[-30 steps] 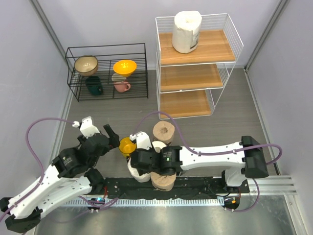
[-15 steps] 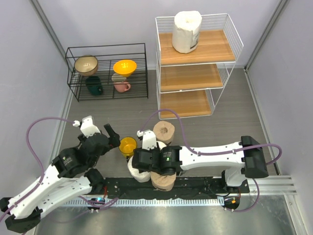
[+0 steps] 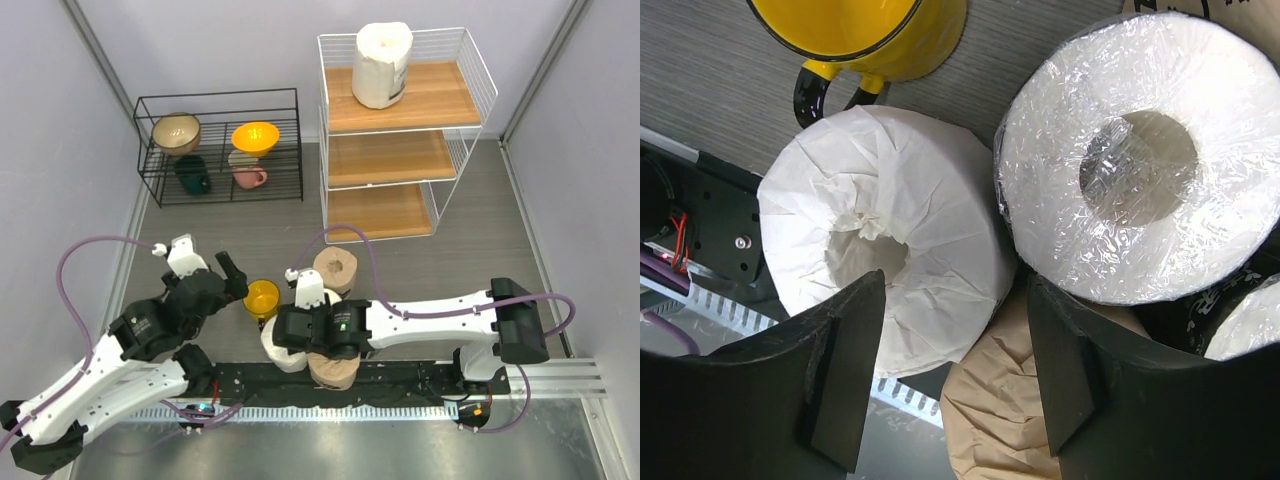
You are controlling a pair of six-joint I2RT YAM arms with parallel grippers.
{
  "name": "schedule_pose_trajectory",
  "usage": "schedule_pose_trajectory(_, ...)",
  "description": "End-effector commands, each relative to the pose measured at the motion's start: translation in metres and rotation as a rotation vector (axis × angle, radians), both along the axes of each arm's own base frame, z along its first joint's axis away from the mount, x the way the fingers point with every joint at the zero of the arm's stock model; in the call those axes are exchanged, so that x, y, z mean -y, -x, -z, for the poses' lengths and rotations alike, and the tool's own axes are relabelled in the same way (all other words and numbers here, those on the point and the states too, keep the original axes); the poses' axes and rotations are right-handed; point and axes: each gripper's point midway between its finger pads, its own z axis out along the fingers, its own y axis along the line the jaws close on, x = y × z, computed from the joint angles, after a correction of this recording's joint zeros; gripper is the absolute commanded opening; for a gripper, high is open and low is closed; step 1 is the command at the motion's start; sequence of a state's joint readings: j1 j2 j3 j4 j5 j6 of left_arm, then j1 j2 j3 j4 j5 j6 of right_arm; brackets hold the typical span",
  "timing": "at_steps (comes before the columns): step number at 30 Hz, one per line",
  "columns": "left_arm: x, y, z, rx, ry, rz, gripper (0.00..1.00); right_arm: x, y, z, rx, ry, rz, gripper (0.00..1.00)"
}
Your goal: Place and organize the paper towels onto the shelf
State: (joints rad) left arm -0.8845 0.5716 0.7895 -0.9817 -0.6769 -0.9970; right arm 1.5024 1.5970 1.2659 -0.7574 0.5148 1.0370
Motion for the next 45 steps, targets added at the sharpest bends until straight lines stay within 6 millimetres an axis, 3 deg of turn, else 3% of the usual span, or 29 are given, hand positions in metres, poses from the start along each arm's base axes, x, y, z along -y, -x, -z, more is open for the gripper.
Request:
schedule_pose_trajectory(1, 0.008, -0.006, -0.020, 0.045, 0.037, 0.012, 1.00, 0.001, -0.004, -0.009, 0.015, -0.047, 0.045, 0.64)
schedule_pose_trajectory(27, 0.000, 0.001, -0.015, 0.047, 0.044, 0.013, 1.00, -0.020, -0.005, 0.020, 0.002, -0.020, 0.066, 0.64)
schedule_pose_trajectory(32, 0.000, 0.001, -0.014, 0.046, 0.037, 0.015, 1.00, -0.021, -0.007, 0.023, 0.010, -0.006, 0.070, 0.57)
schedule_pose_trajectory(36, -0.001, 0.001, -0.013, 0.047, 0.032, 0.014, 1.00, -0.023, -0.006, 0.026, 0.012, 0.016, 0.050, 0.42)
schedule_pose_trajectory(40, -0.006, 0.001, -0.016, 0.055, 0.020, 0.006, 1.00, -0.028, -0.008, 0.005, 0.038, -0.011, 0.009, 0.28)
schedule_pose_trajectory(44, -0.012, 0.001, -0.022, 0.074, 0.010, -0.008, 1.00, -0.027, -0.014, -0.046, 0.091, -0.136, -0.008, 0.25)
schedule_pose_trajectory(45, -0.013, 0.000, -0.023, 0.080, 0.004, -0.011, 1.00, -0.022, -0.015, -0.070, 0.107, -0.194, -0.009, 0.25)
